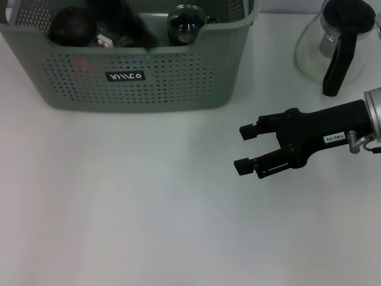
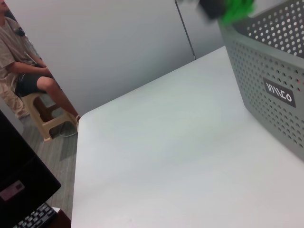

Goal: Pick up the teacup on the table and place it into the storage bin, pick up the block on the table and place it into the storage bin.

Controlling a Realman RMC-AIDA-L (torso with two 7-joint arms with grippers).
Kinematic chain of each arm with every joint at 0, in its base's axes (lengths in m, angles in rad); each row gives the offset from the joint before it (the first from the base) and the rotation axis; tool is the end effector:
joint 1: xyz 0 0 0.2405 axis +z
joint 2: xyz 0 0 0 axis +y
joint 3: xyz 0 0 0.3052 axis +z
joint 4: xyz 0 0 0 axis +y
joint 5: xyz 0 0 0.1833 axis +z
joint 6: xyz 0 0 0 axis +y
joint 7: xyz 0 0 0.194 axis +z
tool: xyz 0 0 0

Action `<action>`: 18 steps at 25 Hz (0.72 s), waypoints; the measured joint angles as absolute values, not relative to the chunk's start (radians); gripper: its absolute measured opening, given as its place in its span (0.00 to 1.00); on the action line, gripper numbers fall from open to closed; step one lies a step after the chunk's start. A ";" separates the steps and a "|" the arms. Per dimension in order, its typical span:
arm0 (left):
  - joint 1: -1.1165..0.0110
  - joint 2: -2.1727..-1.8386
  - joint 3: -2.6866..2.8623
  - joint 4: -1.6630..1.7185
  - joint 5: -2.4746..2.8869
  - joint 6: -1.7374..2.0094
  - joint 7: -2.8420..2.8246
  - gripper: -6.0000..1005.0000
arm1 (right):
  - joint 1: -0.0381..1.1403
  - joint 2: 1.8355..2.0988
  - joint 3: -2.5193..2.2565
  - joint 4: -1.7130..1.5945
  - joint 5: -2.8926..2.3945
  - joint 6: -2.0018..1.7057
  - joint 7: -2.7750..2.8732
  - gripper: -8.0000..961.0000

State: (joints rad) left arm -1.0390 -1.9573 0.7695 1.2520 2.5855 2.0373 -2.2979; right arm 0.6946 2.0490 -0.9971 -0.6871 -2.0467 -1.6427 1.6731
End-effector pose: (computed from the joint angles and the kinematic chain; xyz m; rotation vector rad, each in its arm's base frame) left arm -0.1335 0.4183 0.0325 -2.8361 -0.7581 0.2716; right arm 0.2116 0.3403 -0.0956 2.9571 -0.6196 -0.4006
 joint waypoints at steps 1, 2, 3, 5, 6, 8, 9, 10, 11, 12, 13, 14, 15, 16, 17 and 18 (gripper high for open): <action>-1.047 -1.940 0.752 1.241 2.582 2.028 -2.298 0.43 | 0.695 2.049 -0.997 -0.687 -2.047 -1.643 1.674 0.98; -1.054 -1.916 0.732 1.221 2.577 2.006 -2.298 0.43 | 0.695 2.049 -0.997 -0.687 -2.047 -1.644 1.674 0.98; -1.058 -1.897 0.719 1.204 2.575 1.979 -2.298 0.43 | 0.695 2.049 -0.997 -0.687 -2.046 -1.644 1.674 0.98; -1.060 -1.865 0.711 1.165 2.576 1.898 -2.300 0.43 | 0.697 2.049 -0.997 -0.687 -2.046 -1.644 1.674 0.98; -1.059 -1.854 0.710 1.149 2.578 1.854 -2.302 0.43 | 0.697 2.049 -0.997 -0.687 -2.046 -1.645 1.674 0.98; -1.055 -1.835 0.707 1.100 2.583 1.748 -2.313 0.43 | 0.698 2.049 -0.998 -0.687 -2.046 -1.645 1.674 0.98; -1.053 -1.830 0.706 1.078 2.584 1.703 -2.318 0.43 | 0.698 2.049 -0.998 -0.687 -2.046 -1.645 1.674 0.98; -1.052 -1.825 0.702 1.049 2.585 1.661 -2.325 0.43 | 0.698 2.050 -0.998 -0.687 -2.045 -1.645 1.673 0.98; -1.051 -1.824 0.697 1.027 2.586 1.624 -2.328 0.43 | 0.698 2.050 -0.998 -0.687 -2.045 -1.645 1.671 0.98; -1.048 -1.826 0.693 1.014 2.586 1.604 -2.328 0.43 | 0.698 2.051 -0.998 -0.687 -2.045 -1.645 1.669 0.98; -1.040 -1.833 0.688 1.004 2.584 1.572 -2.329 0.43 | 0.698 2.052 -0.998 -0.687 -2.045 -1.645 1.667 0.98; -1.030 -1.841 0.685 0.998 2.582 1.551 -2.329 0.43 | 0.698 2.053 -0.998 -0.687 -2.045 -1.645 1.664 0.98; -1.017 -1.851 0.683 1.000 2.577 1.524 -2.329 0.43 | 0.697 2.054 -0.998 -0.687 -2.045 -1.645 1.659 0.98; -1.002 -1.862 0.683 1.004 2.570 1.501 -2.329 0.43 | 0.695 2.054 -0.998 -0.687 -2.044 -1.644 1.653 0.98; -0.988 -1.871 0.683 1.009 2.565 1.484 -2.327 0.43 | 0.693 2.055 -0.998 -0.687 -2.043 -1.644 1.647 0.98; -0.972 -1.879 0.682 1.017 2.554 1.466 -2.325 0.44 | 0.692 2.056 -0.998 -0.687 -2.042 -1.644 1.643 0.98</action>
